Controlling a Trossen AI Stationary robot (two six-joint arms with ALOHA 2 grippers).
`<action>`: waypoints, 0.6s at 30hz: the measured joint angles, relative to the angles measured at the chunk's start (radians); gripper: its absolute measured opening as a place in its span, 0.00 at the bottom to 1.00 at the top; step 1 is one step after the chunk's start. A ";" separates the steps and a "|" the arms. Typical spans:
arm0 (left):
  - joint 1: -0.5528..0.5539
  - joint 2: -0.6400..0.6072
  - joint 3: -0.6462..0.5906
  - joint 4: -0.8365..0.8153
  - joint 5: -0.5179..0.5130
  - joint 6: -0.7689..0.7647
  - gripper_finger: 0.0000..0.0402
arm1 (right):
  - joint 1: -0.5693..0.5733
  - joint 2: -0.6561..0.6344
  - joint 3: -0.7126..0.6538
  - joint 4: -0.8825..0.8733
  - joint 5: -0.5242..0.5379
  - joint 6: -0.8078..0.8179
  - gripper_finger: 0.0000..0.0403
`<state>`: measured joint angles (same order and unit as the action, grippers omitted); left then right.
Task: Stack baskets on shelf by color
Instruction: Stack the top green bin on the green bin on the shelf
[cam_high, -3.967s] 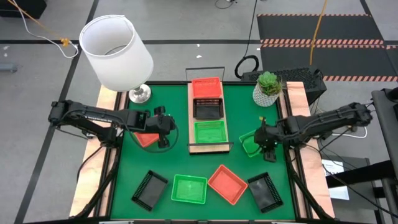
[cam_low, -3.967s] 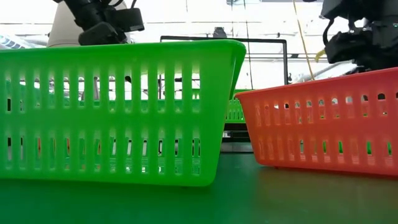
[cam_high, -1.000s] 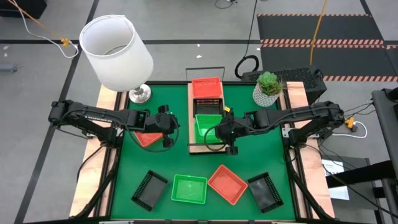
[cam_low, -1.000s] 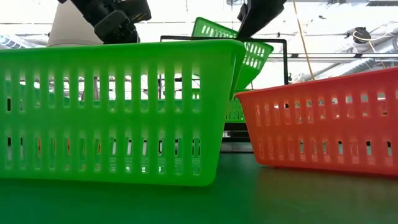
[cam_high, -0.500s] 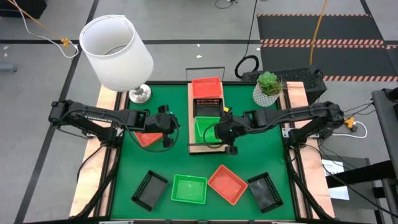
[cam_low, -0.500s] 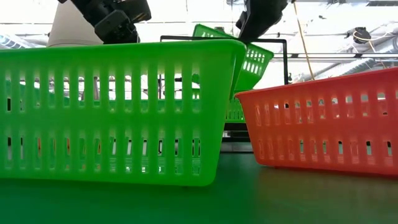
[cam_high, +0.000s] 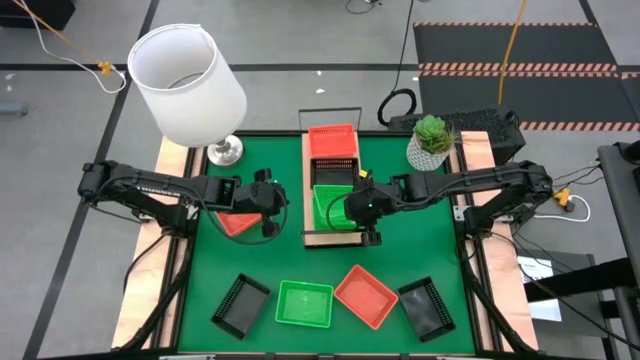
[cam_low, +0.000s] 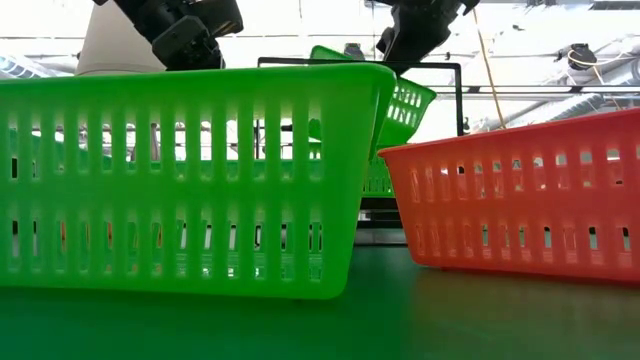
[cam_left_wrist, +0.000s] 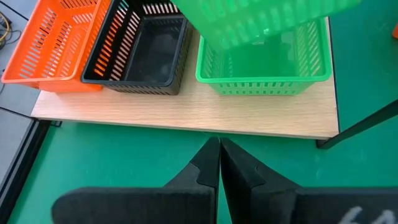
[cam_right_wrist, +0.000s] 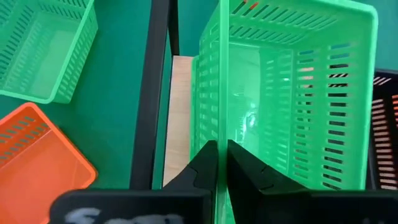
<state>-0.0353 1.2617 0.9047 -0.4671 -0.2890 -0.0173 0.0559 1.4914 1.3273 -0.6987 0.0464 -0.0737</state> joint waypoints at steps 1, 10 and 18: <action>0.000 0.000 0.000 0.000 0.000 0.000 0.04 | 0.000 0.000 0.000 0.000 0.001 -0.002 0.05; 0.000 0.000 0.000 -0.002 0.000 -0.004 0.04 | 0.000 0.000 0.000 0.001 0.005 -0.002 0.19; 0.000 0.000 0.000 -0.002 0.000 -0.005 0.04 | 0.000 0.000 0.000 0.003 0.004 -0.022 0.27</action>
<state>-0.0351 1.2617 0.9047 -0.4694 -0.2890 -0.0223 0.0555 1.4914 1.3273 -0.6952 0.0505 -0.0952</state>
